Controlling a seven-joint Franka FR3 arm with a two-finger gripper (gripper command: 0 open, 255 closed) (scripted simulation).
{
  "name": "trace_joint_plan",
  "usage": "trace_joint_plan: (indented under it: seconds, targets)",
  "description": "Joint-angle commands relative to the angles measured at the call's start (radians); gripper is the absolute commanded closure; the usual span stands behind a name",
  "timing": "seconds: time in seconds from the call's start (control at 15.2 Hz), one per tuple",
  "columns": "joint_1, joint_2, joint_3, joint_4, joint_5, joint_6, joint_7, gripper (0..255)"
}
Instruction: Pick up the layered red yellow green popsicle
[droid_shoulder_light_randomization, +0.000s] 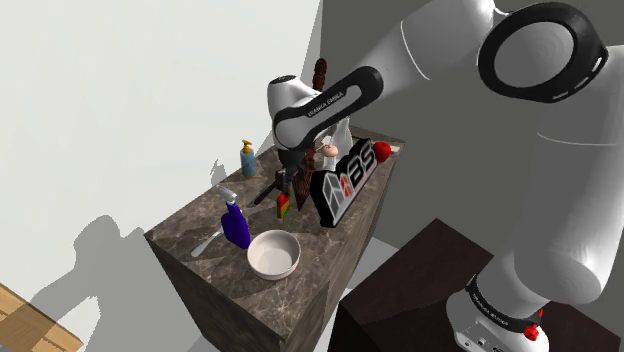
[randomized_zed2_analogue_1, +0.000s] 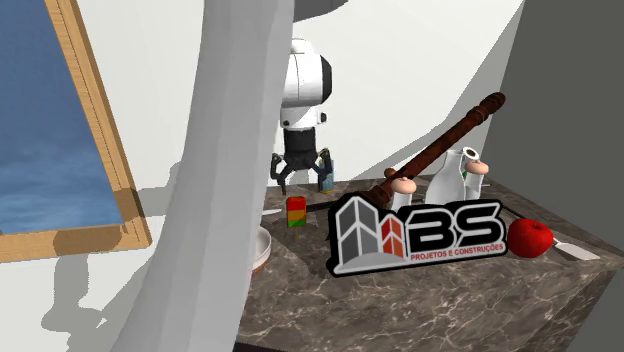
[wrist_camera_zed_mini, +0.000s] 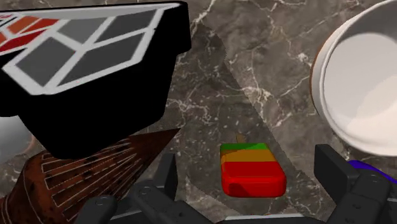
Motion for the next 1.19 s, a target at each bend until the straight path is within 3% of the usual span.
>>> trace_joint_plan:
  seconds: [0.0, 0.13, 0.79, 0.86, 1.12]
  targets:
    - [0.012, 0.075, 0.001, 0.068, -0.01, 0.01, 0.002, 0]
    - [0.026, 0.149, 0.002, 0.143, -0.018, 0.011, 0.004, 0]
    - [0.033, 0.215, -0.008, 0.134, -0.035, 0.084, 0.014, 0]
    - [0.033, 0.214, -0.008, 0.134, -0.035, 0.085, 0.014, 255]
    - [0.033, 0.214, -0.008, 0.134, -0.035, 0.085, 0.014, 255]
